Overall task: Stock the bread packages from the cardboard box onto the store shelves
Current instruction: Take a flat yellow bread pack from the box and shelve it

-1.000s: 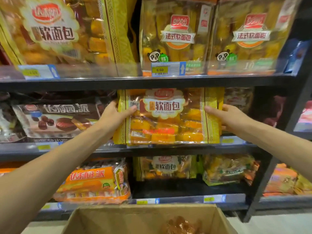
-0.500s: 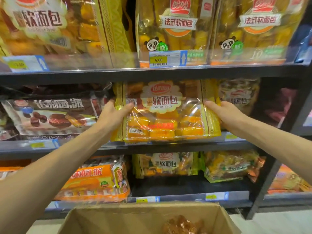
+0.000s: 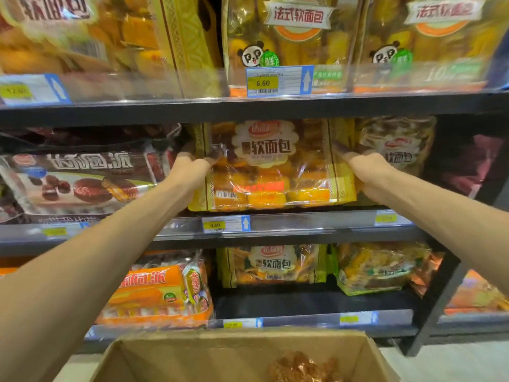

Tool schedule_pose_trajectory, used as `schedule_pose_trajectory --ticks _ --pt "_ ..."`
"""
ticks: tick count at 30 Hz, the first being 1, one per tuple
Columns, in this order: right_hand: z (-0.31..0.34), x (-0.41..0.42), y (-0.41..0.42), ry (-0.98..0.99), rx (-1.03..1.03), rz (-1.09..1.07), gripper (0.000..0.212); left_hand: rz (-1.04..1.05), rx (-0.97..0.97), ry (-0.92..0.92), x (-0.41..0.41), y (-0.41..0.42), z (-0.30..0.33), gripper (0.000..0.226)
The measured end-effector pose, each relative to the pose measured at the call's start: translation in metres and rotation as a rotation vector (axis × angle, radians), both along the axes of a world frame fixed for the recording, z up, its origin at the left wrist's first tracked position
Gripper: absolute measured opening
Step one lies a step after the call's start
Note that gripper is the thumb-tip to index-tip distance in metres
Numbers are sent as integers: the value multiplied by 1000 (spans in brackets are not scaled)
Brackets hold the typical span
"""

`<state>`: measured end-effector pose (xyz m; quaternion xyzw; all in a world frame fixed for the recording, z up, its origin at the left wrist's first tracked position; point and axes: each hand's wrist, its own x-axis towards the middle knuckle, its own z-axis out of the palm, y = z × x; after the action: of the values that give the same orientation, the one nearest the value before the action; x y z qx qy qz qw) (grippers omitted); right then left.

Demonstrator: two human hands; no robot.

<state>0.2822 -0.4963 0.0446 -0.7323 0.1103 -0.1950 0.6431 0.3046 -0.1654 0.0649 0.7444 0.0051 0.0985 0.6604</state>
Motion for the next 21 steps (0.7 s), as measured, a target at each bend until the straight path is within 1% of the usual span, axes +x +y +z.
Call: schedule_pose_trajectory --ticks 5,8,9,12,14,16,17,19,21 --pt "-24 19 -14 5 10 15 148 -20 -31 -23 13 -4 -20 66" --pt "-40 21 -14 -23 5 61 154 11 -4 -61 9 -3 -30 55" --pt "-42 15 -13 -39 -3 71 151 7 1 -77 7 -1 -34 51" --pt "-39 -5 -5 -50 -57 89 122 -11 68 -163 -1 5 -44 43" --pt "-31 -20 5 -68 -73 88 99 -4 143 -248 -10 7 -49 44" --pt "-30 -30 6 -101 -76 113 68 6 212 -305 -21 10 -54 43" --pt "-31 -33 7 -107 -74 123 65 9 233 -320 -26 11 -57 42" --pt "-31 -39 11 -108 -65 116 76 24 238 -338 -34 13 -59 41" --pt "-32 -40 13 -118 -51 154 79 49 240 -348 -37 15 -59 41"
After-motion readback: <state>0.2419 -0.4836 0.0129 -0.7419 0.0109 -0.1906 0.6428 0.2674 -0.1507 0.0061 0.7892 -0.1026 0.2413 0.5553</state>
